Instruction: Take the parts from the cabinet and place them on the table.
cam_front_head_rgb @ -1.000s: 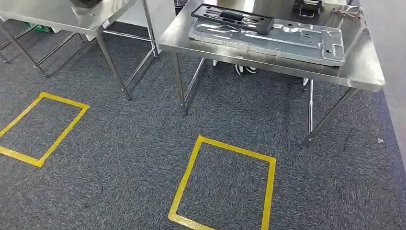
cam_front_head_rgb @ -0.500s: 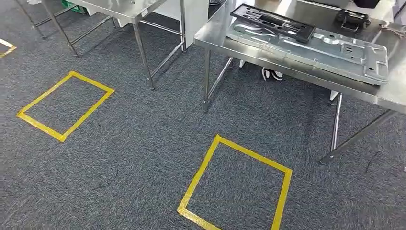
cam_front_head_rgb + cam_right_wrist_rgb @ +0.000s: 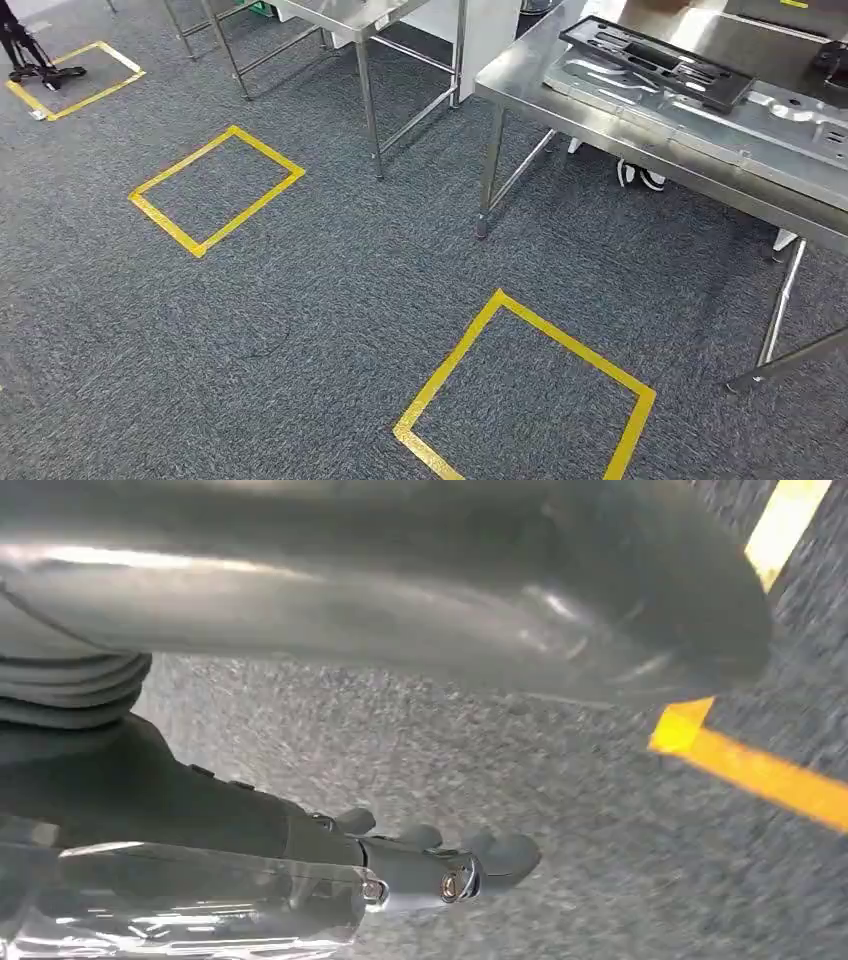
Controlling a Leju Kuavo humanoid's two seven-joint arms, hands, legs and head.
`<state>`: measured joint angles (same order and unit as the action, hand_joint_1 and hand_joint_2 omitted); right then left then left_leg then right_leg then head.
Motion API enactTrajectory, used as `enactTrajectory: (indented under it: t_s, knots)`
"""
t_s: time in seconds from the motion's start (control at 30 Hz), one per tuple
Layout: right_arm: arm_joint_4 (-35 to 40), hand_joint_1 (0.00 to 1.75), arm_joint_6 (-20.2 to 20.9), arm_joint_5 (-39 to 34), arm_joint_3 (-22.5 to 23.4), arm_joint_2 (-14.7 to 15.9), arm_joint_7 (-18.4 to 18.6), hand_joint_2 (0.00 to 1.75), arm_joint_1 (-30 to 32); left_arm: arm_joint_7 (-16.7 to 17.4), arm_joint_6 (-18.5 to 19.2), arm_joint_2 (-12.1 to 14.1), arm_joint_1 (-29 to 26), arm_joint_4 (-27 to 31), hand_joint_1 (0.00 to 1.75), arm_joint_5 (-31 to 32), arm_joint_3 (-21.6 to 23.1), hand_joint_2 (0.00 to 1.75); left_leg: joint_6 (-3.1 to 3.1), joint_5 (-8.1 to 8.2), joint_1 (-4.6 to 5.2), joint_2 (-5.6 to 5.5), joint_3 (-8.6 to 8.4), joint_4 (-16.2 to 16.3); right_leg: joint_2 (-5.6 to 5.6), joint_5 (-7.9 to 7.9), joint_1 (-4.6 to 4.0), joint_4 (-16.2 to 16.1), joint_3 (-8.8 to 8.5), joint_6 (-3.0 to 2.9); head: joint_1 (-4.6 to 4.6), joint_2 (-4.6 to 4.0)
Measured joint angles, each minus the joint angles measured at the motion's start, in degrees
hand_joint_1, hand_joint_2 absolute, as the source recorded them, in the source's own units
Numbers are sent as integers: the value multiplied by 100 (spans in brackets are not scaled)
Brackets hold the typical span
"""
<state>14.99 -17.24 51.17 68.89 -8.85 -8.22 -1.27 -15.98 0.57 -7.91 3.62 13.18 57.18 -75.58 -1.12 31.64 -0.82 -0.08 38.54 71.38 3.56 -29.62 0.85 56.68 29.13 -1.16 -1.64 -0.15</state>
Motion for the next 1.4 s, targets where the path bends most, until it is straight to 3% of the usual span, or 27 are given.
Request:
enactTrajectory:
  t_s: [0.03,0.07,0.1,0.23,0.27,0.3,0.33,0.4,0.43,0.47,0.53,0.57,0.6,0.63,0.73,0.77,0.8,0.83,0.9,0.97,1.0,1.07,1.1,1.13,1.27,1.33,1.4]
  knots:
    - [-2,0,31,-13,0,-4,-24,0,-6,0,2,4,0,0,0,9,0,0,8,-239,0,65,-270,-498,71,-21,3,14,-14,18,0,0]
    - [-2,0,59,-22,2,-13,-31,0,-12,0,7,15,7,0,0,28,2,0,27,-444,5,239,-583,-1048,136,-49,0,34,-37,47,0,0]
    - [-2,0,65,-22,2,-15,-52,0,-7,-2,15,17,30,0,0,35,4,0,50,-345,51,494,-681,-1282,189,-74,-32,49,-46,83,0,0]
    - [0,0,68,-18,2,-22,-109,0,-83,-9,15,20,11,0,0,44,9,0,176,-420,82,207,-619,-1308,387,-89,-49,36,-92,203,0,0]
    - [-2,0,68,-17,2,-22,-111,0,-81,-7,15,20,7,0,0,44,9,0,240,-465,31,152,-680,-1377,321,-145,-19,56,-110,255,0,0]
    - [-2,0,68,-17,4,-24,-122,0,-67,-9,17,20,11,0,0,44,9,0,265,-479,30,101,-684,-1392,16,-304,-10,240,-54,269,7,0]
    - [-4,0,68,-17,4,-28,-122,0,-62,-9,15,20,22,0,0,46,9,0,293,-497,30,50,-665,-1392,-177,-539,-6,587,111,273,11,0]
    - [-9,0,68,-15,4,-33,-122,0,-36,-9,15,20,38,0,0,46,9,0,314,-510,49,-87,-630,-1389,-312,-951,-4,1497,564,276,9,0]
    - [-11,0,68,-15,4,-33,-122,0,-30,-9,15,22,36,0,0,46,9,0,317,-513,61,-167,-621,-1385,-326,-1000,-9,1784,727,269,9,0]
    - [-11,0,68,-15,4,-33,-122,0,-30,-9,15,24,33,0,0,46,9,0,317,-514,70,-247,-624,-1380,-334,-892,-11,1777,754,254,9,0]
    - [-11,0,70,-17,4,-33,-120,0,-29,-9,15,24,21,0,0,48,9,0,316,-513,80,-404,-643,-1365,-382,-362,-14,1069,462,202,9,0]
    - [-11,0,70,-17,7,-33,-118,0,-28,-9,15,24,24,0,0,61,9,0,313,-512,84,-489,-655,-1361,-497,-71,-15,540,228,163,9,0]
    - [-11,0,70,-17,11,-29,-103,0,-22,-11,17,9,22,-2,0,72,9,0,303,-516,65,-541,-643,-1360,-821,-2,-15,192,94,113,9,0]
    - [-11,0,68,-13,18,-26,-87,0,-23,-13,22,2,41,0,0,92,11,0,255,-513,102,-597,-600,-1314,-998,-15,-2,86,83,101,7,0]
    - [-13,0,70,-13,22,-33,-59,0,-27,-15,22,4,21,-2,0,98,13,0,124,-577,26,-819,-547,-1372,-778,-2,-55,90,82,58,9,0]
    - [-13,0,70,-2,22,-41,-35,0,-40,-15,26,13,8,0,0,107,13,0,94,-564,50,-806,-526,-1344,-687,47,22,-3,48,-4,7,0]
    - [-13,0,83,11,22,-44,-17,0,-32,-15,28,11,2,-2,0,109,15,0,78,-458,73,-416,-476,-1203,-589,62,3,-48,4,-22,7,0]
    - [-13,0,85,15,24,-44,-17,0,-15,-13,31,9,5,-2,0,114,15,0,56,-243,67,-197,-331,-904,-510,57,-7,-54,-9,-72,4,0]
    - [-13,0,87,28,39,-44,-9,0,19,-15,33,4,41,-2,0,116,17,0,-4,188,26,-70,88,-34,-309,39,-38,-47,-10,-93,4,0]
    - [-13,0,87,48,48,-44,-2,0,20,-15,33,7,26,-2,0,114,17,0,-44,256,-3,-32,273,379,-135,15,-46,-35,-5,-86,4,0]
    - [-13,0,87,68,48,-44,7,0,16,-15,33,7,12,-2,0,116,17,0,-52,110,-12,-14,160,185,-64,-1,-46,-24,-11,-77,4,0]
    - [-13,0,87,94,48,-44,26,0,6,-15,33,7,1,0,0,116,17,0,-36,-361,-16,105,-407,-815,75,-46,-45,2,-42,-38,4,0]
    - [-15,0,89,107,48,-44,35,0,4,-15,33,7,8,0,0,116,17,0,-9,-460,-3,314,-665,-1259,135,-73,-52,20,-69,-8,4,0]
    - [-15,0,87,114,50,-46,39,0,6,-15,33,7,22,0,0,116,17,0,32,-410,40,387,-705,-1311,188,-107,-94,41,-69,37,4,0]
    - [-15,0,89,127,50,-46,50,0,-65,-11,33,7,-23,0,0,116,17,0,160,-466,55,157,-657,-1390,348,-113,-79,-3,-145,152,4,0]
    - [-13,0,87,133,50,-42,59,0,-51,-4,33,-4,-18,0,0,114,17,0,238,-527,13,61,-726,-1472,-30,-358,-31,261,-58,184,7,0]
    - [-13,0,87,133,50,-42,59,0,-51,-4,33,-4,-18,0,0,114,17,0,238,-527,13,61,-726,-1472,-30,-358,-31,261,-58,184,7,0]
